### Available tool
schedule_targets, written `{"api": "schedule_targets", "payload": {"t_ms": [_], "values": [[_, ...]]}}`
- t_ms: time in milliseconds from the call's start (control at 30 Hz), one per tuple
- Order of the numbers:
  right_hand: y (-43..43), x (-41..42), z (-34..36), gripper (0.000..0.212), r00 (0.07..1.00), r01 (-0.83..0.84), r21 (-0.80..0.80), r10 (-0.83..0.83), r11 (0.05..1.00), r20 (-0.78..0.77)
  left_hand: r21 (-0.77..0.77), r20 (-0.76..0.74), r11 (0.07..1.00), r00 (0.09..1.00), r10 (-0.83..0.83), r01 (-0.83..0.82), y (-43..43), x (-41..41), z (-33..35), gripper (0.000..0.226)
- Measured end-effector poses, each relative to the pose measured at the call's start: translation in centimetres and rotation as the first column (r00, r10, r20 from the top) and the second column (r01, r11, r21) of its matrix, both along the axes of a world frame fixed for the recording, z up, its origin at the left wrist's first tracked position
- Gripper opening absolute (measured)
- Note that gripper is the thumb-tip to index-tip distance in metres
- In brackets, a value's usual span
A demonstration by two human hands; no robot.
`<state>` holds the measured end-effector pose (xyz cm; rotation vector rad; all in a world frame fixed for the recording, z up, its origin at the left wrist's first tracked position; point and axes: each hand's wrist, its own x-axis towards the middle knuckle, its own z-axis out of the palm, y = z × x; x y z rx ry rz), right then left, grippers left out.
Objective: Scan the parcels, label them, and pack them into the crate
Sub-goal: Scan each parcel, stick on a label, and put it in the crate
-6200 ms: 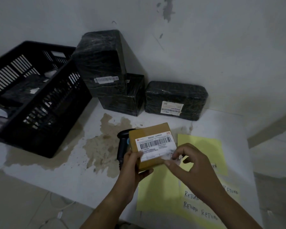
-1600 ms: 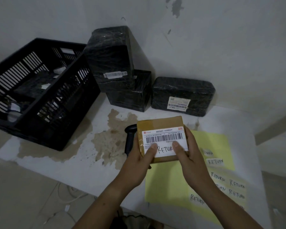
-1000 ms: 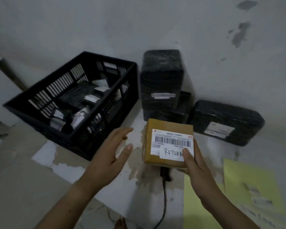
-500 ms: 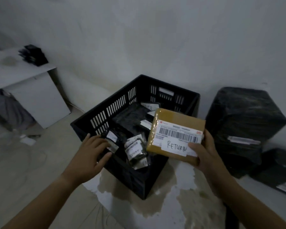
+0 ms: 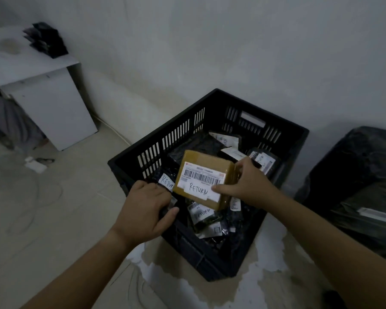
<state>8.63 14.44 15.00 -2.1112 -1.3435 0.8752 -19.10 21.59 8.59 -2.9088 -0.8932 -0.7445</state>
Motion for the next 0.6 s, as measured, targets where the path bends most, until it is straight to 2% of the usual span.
{"api": "schedule_targets", "payload": {"t_ms": [67,133,233,300,433,533,600], "values": [[0.5,-0.4,-0.9,0.078,0.999,-0.044,-0.108,0.047,0.993,0.027,0.005,0.040,1.000,0.999,-0.019,0.019,0.1,0.0,-0.3,0.034],[0.8,-0.9,-1.5,0.068,0.976,-0.153,-0.251,0.186,0.956,0.112,0.004,0.071,0.999,0.997,-0.034,0.034,0.3,0.0,-0.5,0.031],[0.8,-1.7,-2.4,0.073,0.930,-0.269,-0.409,0.346,0.872,0.126,-0.005,0.079,1.000,0.996,-0.031,0.031,0.4,-0.1,-0.7,0.045],[0.8,-1.9,-2.8,0.081,0.909,-0.316,-0.414,0.398,0.853,0.125,-0.002,0.085,0.999,0.996,-0.033,0.034,0.5,0.0,-0.8,0.048],[0.5,-2.0,-2.9,0.076,0.841,-0.388,-0.426,0.503,0.817,0.200,0.018,0.093,0.999,0.995,-0.044,0.043,0.4,0.2,-0.6,0.042],[0.2,-2.1,-3.2,0.078,0.800,-0.460,-0.267,0.525,0.847,0.290,0.009,0.095,0.999,0.994,-0.047,0.047,0.4,0.1,-0.6,0.044],[0.2,-2.0,-3.0,0.077,0.818,-0.490,-0.178,0.521,0.853,0.244,0.009,0.092,0.999,0.995,-0.047,0.046,0.4,0.1,-0.6,0.047]]}}
